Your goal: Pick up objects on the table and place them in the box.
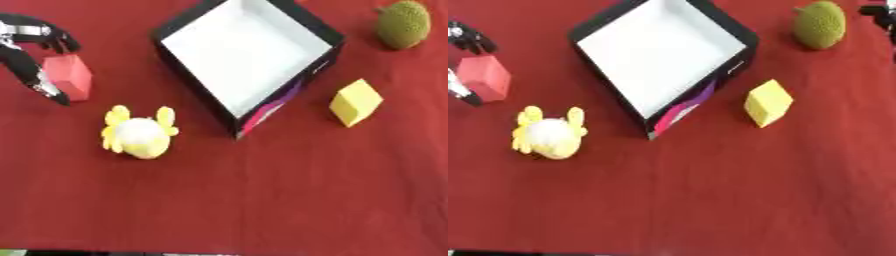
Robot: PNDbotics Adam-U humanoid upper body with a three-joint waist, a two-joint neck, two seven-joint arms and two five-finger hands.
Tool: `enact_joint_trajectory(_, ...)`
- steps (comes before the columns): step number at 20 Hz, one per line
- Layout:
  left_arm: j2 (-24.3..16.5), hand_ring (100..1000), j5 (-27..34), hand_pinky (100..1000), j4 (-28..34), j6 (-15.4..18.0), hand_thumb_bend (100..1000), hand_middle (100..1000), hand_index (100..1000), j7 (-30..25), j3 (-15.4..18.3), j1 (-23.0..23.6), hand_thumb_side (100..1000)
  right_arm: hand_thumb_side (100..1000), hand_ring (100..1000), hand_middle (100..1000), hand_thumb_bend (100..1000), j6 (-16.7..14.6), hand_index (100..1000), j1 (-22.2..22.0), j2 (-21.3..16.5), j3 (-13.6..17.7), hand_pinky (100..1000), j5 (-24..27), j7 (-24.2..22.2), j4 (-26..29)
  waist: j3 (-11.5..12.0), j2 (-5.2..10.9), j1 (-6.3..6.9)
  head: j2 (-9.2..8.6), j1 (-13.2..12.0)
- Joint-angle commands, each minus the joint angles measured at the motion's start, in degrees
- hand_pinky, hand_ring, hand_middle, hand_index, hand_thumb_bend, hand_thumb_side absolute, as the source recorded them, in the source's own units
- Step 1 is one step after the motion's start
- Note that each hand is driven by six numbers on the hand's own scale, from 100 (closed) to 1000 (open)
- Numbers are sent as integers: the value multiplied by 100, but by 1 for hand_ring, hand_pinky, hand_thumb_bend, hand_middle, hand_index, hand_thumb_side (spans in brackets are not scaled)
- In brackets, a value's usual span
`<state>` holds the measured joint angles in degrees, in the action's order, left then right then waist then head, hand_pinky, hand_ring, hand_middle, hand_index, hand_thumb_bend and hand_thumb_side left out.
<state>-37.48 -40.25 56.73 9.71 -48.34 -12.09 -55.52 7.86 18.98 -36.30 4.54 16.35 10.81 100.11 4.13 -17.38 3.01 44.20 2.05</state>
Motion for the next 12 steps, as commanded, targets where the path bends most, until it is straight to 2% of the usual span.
enact_joint_trajectory(1,-91,865,-142,903,-21,10,816,840,912,86,104,-146,301,750,799,778,100,6,852,62,-93,58,959,-20,0,58,-6,18,-82,-8,-44)
enact_joint_trajectory(9,-17,855,-374,890,-154,20,750,824,897,239,154,-143,272,759,799,777,100,14,852,50,-74,65,959,-33,-7,43,-24,-26,-88,-8,-65)
enact_joint_trajectory(12,-12,843,-478,876,-172,14,648,806,881,269,160,-143,153,762,799,777,100,15,852,48,-67,66,959,-33,-12,40,-24,-33,-86,-8,-64)
